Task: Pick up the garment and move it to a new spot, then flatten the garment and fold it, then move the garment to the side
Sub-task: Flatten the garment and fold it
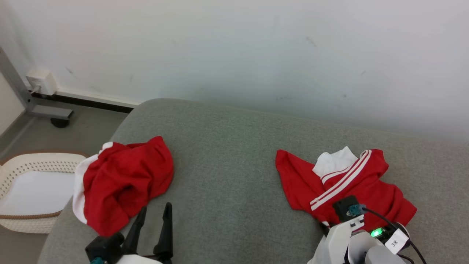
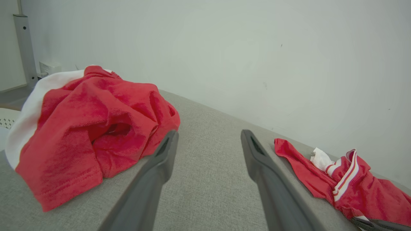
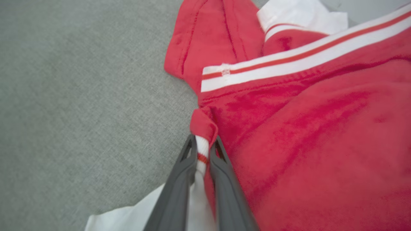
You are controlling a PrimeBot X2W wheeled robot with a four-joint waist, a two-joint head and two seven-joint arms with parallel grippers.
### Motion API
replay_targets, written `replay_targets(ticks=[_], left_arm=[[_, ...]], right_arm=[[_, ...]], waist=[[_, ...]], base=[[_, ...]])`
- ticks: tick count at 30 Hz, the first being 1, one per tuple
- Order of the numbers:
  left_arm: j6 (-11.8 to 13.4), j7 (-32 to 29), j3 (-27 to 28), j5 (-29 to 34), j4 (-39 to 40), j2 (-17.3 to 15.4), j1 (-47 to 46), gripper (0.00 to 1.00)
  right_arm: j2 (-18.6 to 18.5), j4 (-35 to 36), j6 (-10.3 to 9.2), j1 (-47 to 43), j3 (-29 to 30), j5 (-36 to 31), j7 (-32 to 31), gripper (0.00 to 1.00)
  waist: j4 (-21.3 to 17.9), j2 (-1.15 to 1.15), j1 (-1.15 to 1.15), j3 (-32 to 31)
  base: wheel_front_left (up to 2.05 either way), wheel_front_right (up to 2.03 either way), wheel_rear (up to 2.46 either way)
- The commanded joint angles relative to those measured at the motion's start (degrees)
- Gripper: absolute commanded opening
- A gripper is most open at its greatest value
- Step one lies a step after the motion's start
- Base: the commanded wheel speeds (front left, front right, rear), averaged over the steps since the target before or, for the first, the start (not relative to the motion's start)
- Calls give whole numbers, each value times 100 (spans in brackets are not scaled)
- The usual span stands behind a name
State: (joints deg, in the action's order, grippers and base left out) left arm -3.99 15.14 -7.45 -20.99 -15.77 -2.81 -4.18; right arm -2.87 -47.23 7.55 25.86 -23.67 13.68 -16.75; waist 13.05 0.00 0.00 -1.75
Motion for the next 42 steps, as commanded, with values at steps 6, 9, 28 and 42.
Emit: replay_targets(ticks=[6, 9, 28, 42], left_arm=[[-21, 2, 62, 159, 41, -17, 61, 100], [-35, 2, 96, 157, 62, -16, 60, 100], [-223, 1, 80, 498, 167, -75, -432, 100], [-311, 1, 68, 488, 11, -73, -548, 100]], right_arm=[[-15, 640, -12, 80, 455, 290, 775, 0], [-15, 964, -12, 52, 828, 501, 1035, 0], [-256, 1900, -12, -319, 3033, 2637, 1394, 0], [-794, 685, -13, -21, 3510, 1492, 2189, 100]], waist=[[-463, 0, 0, -61], [-751, 0, 0, -50], [-1832, 0, 0, 914], [-1634, 0, 0, 997]], base=[[0, 0, 0], [0, 0, 0], [0, 0, 0], [0, 0, 0]])
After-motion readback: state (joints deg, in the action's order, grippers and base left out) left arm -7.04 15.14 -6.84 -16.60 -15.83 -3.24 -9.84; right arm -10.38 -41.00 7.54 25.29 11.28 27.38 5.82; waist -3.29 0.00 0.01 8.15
